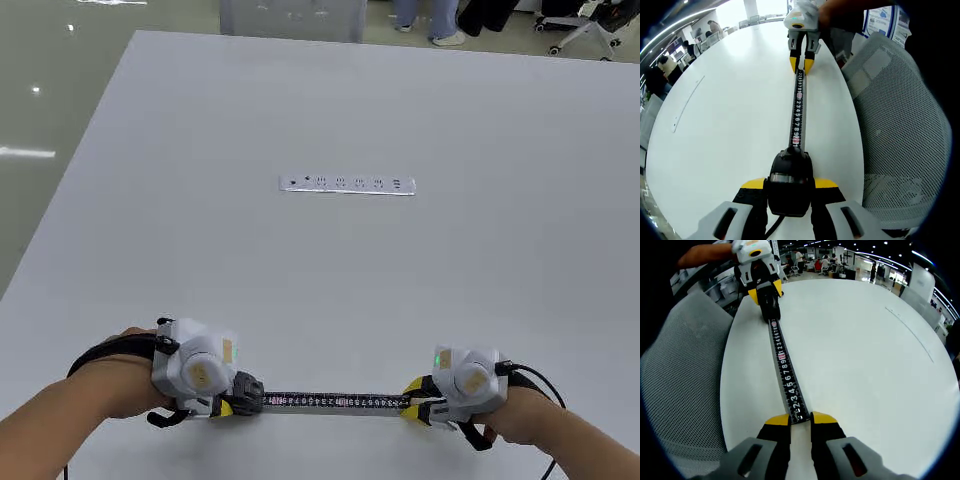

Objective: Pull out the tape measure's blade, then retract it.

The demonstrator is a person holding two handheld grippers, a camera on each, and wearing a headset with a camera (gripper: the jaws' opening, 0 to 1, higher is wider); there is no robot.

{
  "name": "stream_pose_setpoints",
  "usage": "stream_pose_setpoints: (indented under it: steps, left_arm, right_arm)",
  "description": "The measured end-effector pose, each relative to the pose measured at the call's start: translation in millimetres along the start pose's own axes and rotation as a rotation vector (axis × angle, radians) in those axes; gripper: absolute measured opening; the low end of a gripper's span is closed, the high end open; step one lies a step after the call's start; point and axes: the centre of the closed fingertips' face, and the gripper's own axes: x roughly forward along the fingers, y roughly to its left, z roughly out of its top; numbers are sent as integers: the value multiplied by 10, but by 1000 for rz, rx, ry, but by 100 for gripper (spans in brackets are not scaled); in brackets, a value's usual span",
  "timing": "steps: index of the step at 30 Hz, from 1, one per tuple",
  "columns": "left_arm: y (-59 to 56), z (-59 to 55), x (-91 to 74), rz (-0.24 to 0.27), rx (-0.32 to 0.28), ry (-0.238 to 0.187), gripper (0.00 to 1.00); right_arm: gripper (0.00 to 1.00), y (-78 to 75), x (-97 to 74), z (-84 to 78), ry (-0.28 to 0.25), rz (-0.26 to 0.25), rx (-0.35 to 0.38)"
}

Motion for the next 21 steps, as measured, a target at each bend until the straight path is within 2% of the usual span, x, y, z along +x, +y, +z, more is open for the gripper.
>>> stream_pose_setpoints:
  steps: [15,21]
  left_arm:
    - [-4,2,-6,0,-1,-1,30]
    - [-1,-1,-8,2,-4,-2,30]
  right_arm:
    - [13,-38,-48,-73,4,-11,11]
    - [12,-133,-131,-133,-1,-32,43]
